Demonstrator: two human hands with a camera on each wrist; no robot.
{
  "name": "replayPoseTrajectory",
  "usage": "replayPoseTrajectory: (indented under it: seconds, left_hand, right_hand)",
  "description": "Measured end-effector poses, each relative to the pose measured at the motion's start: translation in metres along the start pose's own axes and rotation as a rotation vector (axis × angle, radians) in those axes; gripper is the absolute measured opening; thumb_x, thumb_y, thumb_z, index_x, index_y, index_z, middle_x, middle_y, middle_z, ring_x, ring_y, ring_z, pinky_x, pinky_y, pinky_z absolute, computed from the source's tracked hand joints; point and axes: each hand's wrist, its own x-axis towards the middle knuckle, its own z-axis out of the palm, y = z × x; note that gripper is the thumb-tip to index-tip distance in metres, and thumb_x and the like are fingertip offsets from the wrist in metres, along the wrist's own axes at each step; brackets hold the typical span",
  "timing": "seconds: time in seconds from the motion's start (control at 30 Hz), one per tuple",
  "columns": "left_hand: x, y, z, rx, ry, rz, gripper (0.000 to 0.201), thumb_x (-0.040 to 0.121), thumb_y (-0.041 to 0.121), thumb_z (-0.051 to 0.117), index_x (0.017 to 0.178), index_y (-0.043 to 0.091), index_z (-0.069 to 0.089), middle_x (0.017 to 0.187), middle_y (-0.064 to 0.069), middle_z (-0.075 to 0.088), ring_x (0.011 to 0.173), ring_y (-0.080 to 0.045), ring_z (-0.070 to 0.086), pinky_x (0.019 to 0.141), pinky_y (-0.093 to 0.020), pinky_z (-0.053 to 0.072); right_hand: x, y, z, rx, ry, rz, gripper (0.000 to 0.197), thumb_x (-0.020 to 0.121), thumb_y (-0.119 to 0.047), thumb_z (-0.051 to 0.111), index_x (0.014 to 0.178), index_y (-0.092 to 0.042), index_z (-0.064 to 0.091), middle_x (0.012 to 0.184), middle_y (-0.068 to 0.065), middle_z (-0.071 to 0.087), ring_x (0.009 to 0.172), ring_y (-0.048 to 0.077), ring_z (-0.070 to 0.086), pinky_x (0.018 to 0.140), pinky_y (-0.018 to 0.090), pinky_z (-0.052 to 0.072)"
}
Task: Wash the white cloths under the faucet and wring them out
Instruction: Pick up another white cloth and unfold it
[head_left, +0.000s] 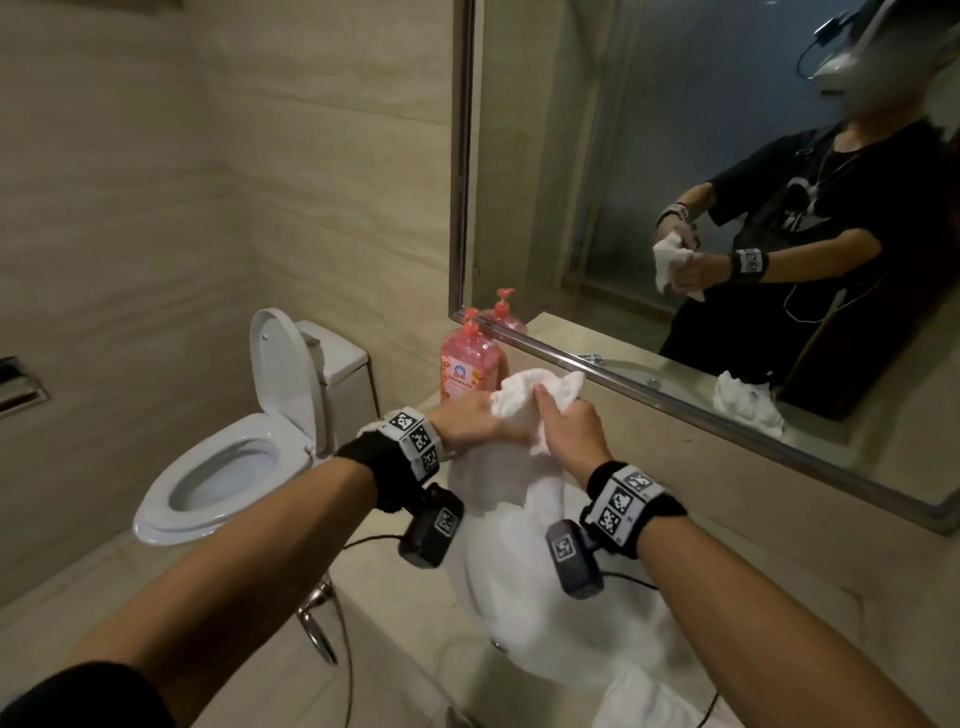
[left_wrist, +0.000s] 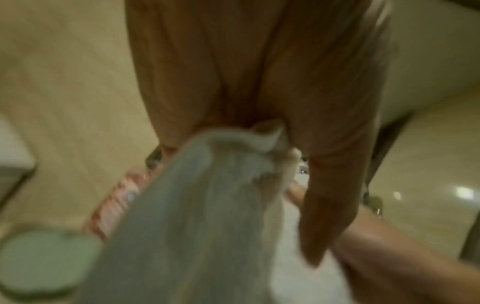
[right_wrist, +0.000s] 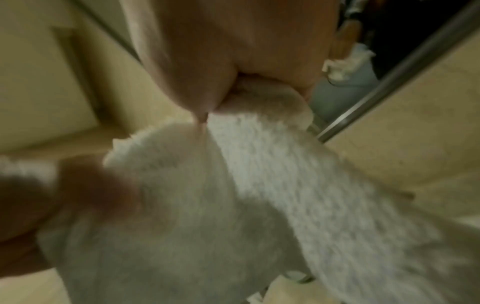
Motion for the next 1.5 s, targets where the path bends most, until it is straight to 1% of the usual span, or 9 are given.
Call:
replayPoseTrajectory:
  seconds: [0.1,0.2,0.37,0.53,0.7,0.83,1.17,1.3,1.5]
  left_hand:
    - [-0.002,-0.009,-0.015,0.746,0.055,-0.081,0.047,0.08,0.017,0.073,0.123,0.007,0.058,0.114,-0.013,0.067,0.105,-0.031,0.064,0.092,-0.041,0.053]
    - [-0.003,-0.021,-0.031,0.864,0.119,-0.081,0.04,0.09,0.019,0.058,0.128,0.009,0.054,0.121,-0.014,0.063,0.11,-0.032,0.06,0.094,-0.037,0.048]
    - [-0.002,-0.036,-0.05,0.522,0.269,-0.015,0.027,0.09,0.037,0.067,0.104,0.014,0.066,0.105,-0.01,0.07,0.089,-0.023,0.066,0.076,-0.031,0.051]
    - [0.005,-0.038,-0.035,-0.142,0.27,-0.07,0.039,0.083,0.036,0.074,0.112,0.011,0.065,0.109,-0.014,0.071,0.097,-0.031,0.069,0.094,-0.046,0.055]
    - [0.01,-0.012,-0.011,-0.236,0.321,-0.103,0.066,0.087,0.069,0.052,0.119,0.012,0.06,0.116,-0.012,0.068,0.107,-0.031,0.065,0.101,-0.047,0.048]
    - [0.011,0.004,0.017,-0.322,0.299,-0.002,0.05,0.099,0.052,0.04,0.111,0.01,0.063,0.11,-0.018,0.066,0.104,-0.037,0.065,0.092,-0.047,0.054]
    - [0.005,0.012,0.021,-0.324,0.104,-0.024,0.056,0.092,0.053,0.054,0.11,0.001,0.062,0.101,-0.018,0.069,0.085,-0.029,0.066,0.078,-0.038,0.056]
    - [0.002,0.005,0.0,0.539,0.024,-0.036,0.066,0.066,0.058,0.081,0.108,0.011,0.063,0.1,-0.008,0.07,0.088,-0.023,0.066,0.08,-0.038,0.058]
    - [0.001,-0.019,-0.01,1.038,0.191,0.024,0.072,0.077,0.031,0.078,0.128,0.011,0.032,0.114,-0.012,0.059,0.094,-0.027,0.06,0.086,-0.037,0.054]
  right_hand:
    - [0.0,0.006,-0.017,-0.247,-0.208,-0.176,0.047,0.079,-0.062,0.075,0.074,-0.017,0.06,0.069,-0.008,0.065,0.066,0.006,0.064,0.046,0.013,0.041]
    - [0.002,0.009,-0.037,-0.552,-0.467,-0.277,0.042,0.069,-0.043,0.09,0.082,-0.024,0.056,0.075,-0.015,0.061,0.074,0.006,0.064,0.048,0.009,0.038]
    - [0.004,0.025,-0.051,-0.421,-0.459,-0.132,0.028,0.079,-0.033,0.083,0.094,-0.016,0.066,0.08,-0.003,0.072,0.071,0.013,0.068,0.05,0.013,0.045]
    - [0.003,0.027,-0.042,0.356,-0.325,0.283,0.036,0.086,-0.018,0.075,0.119,-0.007,0.064,0.103,0.018,0.075,0.087,0.033,0.07,0.086,0.057,0.056]
    - [-0.011,0.001,0.004,0.38,0.003,0.176,0.037,0.084,-0.04,0.073,0.11,-0.014,0.067,0.093,0.001,0.076,0.081,0.018,0.075,0.074,0.042,0.064]
    - [-0.021,-0.028,0.032,0.256,0.044,0.05,0.047,0.089,-0.067,0.06,0.094,-0.021,0.068,0.079,-0.008,0.074,0.07,0.007,0.072,0.061,0.027,0.059]
    - [-0.014,-0.021,0.014,0.135,0.093,0.004,0.046,0.1,-0.059,0.048,0.085,-0.02,0.066,0.073,-0.006,0.073,0.063,0.006,0.068,0.049,0.021,0.05]
    - [-0.004,-0.006,-0.009,0.13,-0.143,0.051,0.029,0.095,-0.042,0.065,0.102,-0.014,0.068,0.091,0.012,0.075,0.076,0.029,0.074,0.053,0.045,0.059]
    - [-0.003,-0.011,-0.036,-0.581,-0.549,0.041,0.1,0.052,-0.096,0.064,0.11,-0.016,0.048,0.065,0.0,0.068,0.034,0.006,0.048,0.036,0.017,0.034]
